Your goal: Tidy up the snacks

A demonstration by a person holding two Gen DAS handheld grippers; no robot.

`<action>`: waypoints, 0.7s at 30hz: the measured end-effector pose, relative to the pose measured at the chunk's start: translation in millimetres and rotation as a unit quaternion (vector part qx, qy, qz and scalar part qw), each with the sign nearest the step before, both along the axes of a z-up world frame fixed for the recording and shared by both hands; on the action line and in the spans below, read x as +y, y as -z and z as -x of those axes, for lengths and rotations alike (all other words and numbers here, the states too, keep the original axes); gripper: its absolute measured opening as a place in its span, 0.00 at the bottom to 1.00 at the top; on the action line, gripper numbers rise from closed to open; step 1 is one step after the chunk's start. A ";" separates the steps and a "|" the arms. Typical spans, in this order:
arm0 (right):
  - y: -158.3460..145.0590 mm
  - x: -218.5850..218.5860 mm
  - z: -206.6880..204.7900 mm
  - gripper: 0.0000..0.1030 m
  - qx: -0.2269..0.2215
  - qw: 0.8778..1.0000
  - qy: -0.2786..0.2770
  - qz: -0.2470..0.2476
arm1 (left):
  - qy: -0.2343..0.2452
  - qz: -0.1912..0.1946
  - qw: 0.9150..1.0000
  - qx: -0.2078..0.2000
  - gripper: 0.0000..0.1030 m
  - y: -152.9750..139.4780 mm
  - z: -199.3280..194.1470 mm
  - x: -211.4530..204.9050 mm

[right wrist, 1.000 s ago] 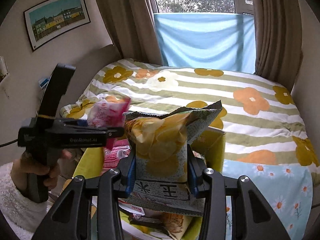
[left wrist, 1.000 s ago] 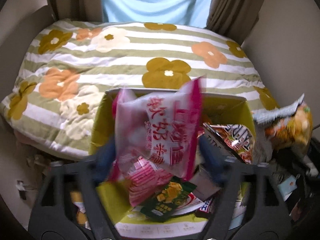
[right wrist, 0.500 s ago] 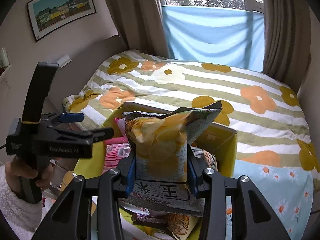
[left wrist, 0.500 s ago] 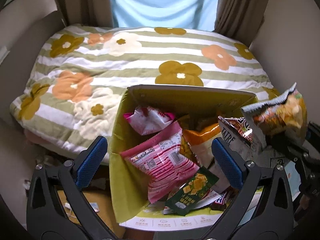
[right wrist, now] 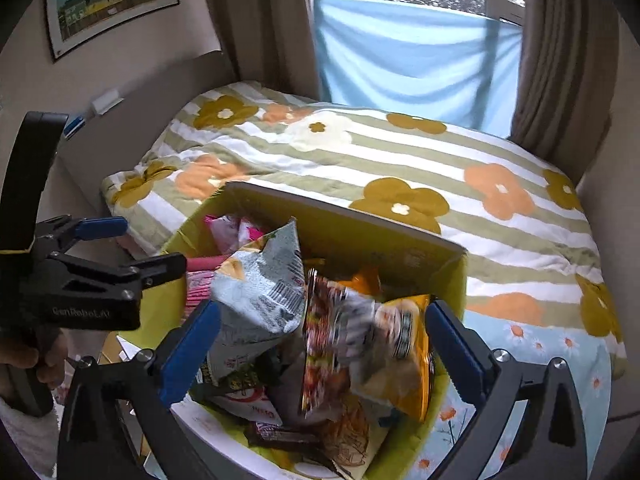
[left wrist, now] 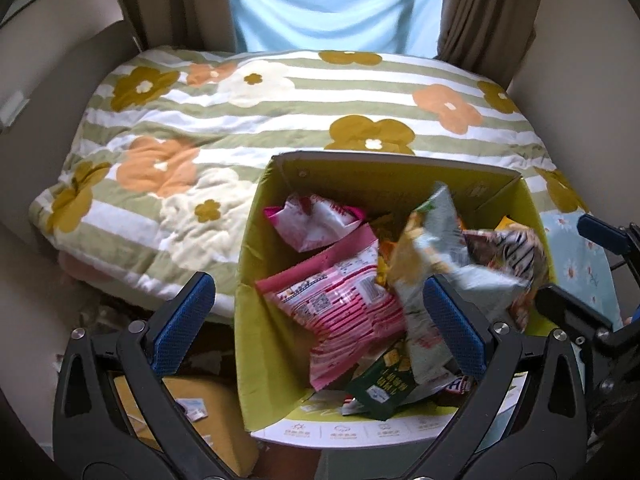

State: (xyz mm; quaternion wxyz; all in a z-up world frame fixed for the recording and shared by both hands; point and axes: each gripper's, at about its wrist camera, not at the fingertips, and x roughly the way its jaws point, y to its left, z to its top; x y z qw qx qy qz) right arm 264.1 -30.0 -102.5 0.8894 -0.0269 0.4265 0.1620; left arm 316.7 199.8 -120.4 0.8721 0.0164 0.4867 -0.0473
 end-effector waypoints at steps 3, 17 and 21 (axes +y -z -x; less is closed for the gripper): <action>0.2 -3.2 4.2 0.99 -0.001 1.000 0.009 -0.004 | 0.000 0.001 1.000 -0.001 1.00 0.1 4.5 -0.1; -64.9 -60.4 75.6 0.99 -0.087 0.995 0.044 0.001 | -0.019 0.016 0.994 -0.107 1.00 -77.2 89.2 -53.5; -89.6 -97.6 121.2 0.99 -0.112 0.990 0.081 0.007 | -0.015 0.031 0.989 -0.147 1.00 -102.2 138.8 -83.4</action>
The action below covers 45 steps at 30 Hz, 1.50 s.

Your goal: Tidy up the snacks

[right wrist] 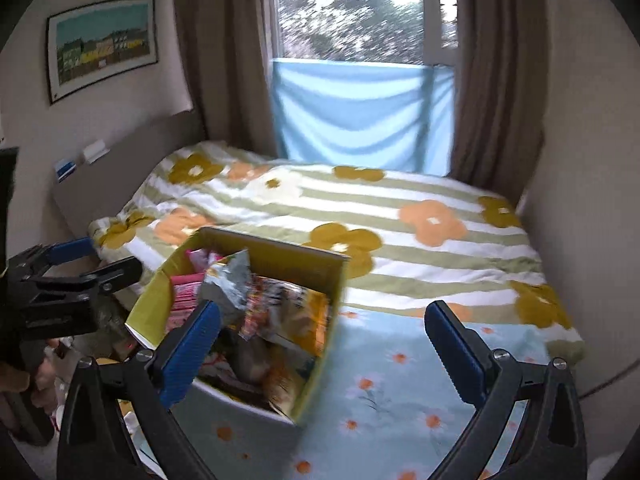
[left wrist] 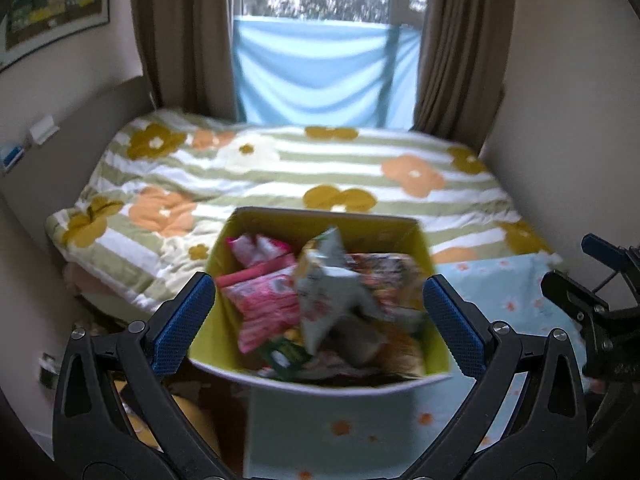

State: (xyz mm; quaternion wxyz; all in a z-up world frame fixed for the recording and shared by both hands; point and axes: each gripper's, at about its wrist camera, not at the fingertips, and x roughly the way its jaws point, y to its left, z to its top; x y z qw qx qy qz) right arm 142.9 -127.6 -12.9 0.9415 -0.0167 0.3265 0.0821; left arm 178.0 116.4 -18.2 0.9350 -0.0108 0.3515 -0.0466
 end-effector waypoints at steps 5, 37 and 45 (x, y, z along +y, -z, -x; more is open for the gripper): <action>-17.8 -33.0 55.4 0.99 -0.040 0.996 0.069 0.034 | 0.006 0.012 0.999 -0.040 1.00 -16.0 63.4 -31.2; -11.2 -78.5 154.4 0.99 -0.069 0.990 0.126 -0.004 | 0.023 -0.021 0.995 -0.090 1.00 -27.5 167.8 -79.8; -11.4 -81.0 152.6 0.99 -0.070 0.989 0.129 -0.004 | 0.024 -0.019 0.995 -0.093 1.00 -29.1 165.6 -84.2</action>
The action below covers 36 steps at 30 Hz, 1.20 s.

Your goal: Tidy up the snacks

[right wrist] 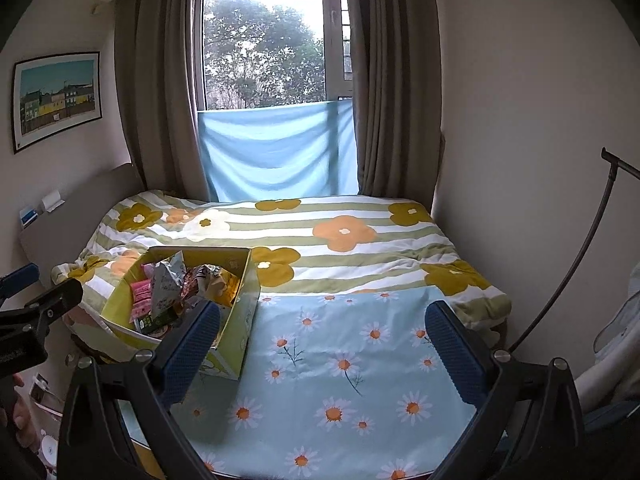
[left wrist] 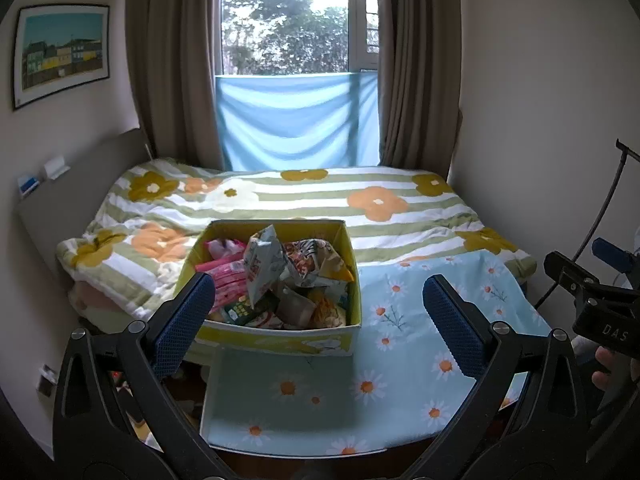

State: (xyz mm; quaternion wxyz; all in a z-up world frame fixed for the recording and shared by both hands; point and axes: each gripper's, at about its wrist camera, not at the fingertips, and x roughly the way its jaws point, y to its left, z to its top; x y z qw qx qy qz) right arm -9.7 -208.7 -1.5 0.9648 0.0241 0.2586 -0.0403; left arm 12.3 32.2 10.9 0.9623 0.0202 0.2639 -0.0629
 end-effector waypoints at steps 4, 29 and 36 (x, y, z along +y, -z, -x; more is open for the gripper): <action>0.2 -2.7 -1.5 0.99 0.002 1.000 0.003 -0.001 | 0.001 -0.001 1.000 0.000 1.00 0.6 -2.4 -3.3; -0.1 -5.4 -8.1 0.99 0.003 1.000 0.015 0.001 | 0.000 0.001 1.000 0.015 1.00 4.8 -11.0 -8.2; -0.3 -5.1 -7.9 0.99 0.002 1.000 0.016 0.002 | -0.001 0.002 1.000 0.017 1.00 6.5 -12.5 -8.3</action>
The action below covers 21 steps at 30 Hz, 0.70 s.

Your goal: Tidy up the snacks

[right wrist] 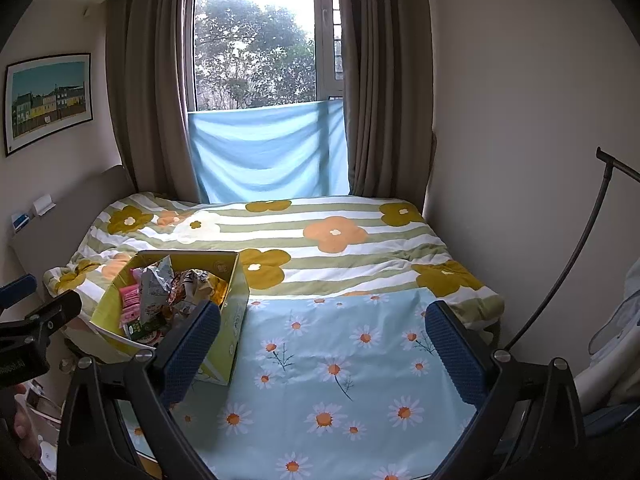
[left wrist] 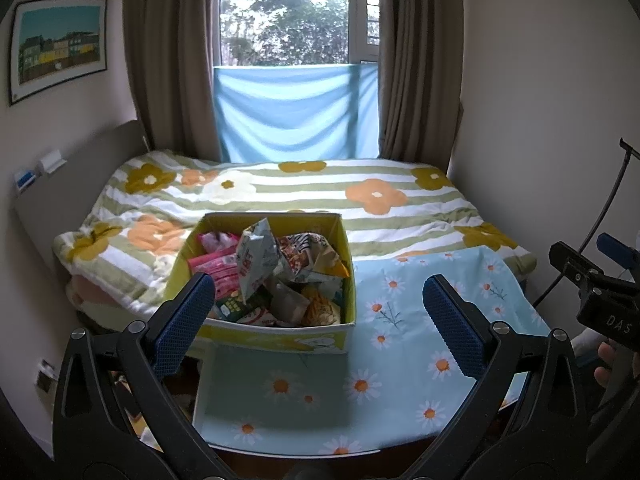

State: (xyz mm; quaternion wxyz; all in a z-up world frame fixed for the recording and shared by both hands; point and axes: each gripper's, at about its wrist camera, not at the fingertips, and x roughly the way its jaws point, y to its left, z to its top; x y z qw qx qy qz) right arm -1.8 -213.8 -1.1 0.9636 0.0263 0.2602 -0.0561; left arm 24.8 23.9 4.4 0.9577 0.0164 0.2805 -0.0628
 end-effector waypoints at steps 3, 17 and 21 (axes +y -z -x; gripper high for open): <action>0.0 0.1 0.2 0.99 -0.001 1.000 -0.002 -0.002 | 0.002 0.002 1.000 0.003 1.00 1.2 -1.3 0.1; 2.4 0.0 3.5 0.99 0.002 1.000 -0.016 -0.011 | -0.016 -0.022 0.999 -0.021 1.00 -3.7 14.4 -0.2; 3.3 1.8 6.0 0.99 0.003 1.000 -0.021 -0.010 | -0.025 -0.022 0.999 -0.028 1.00 -4.4 19.9 3.3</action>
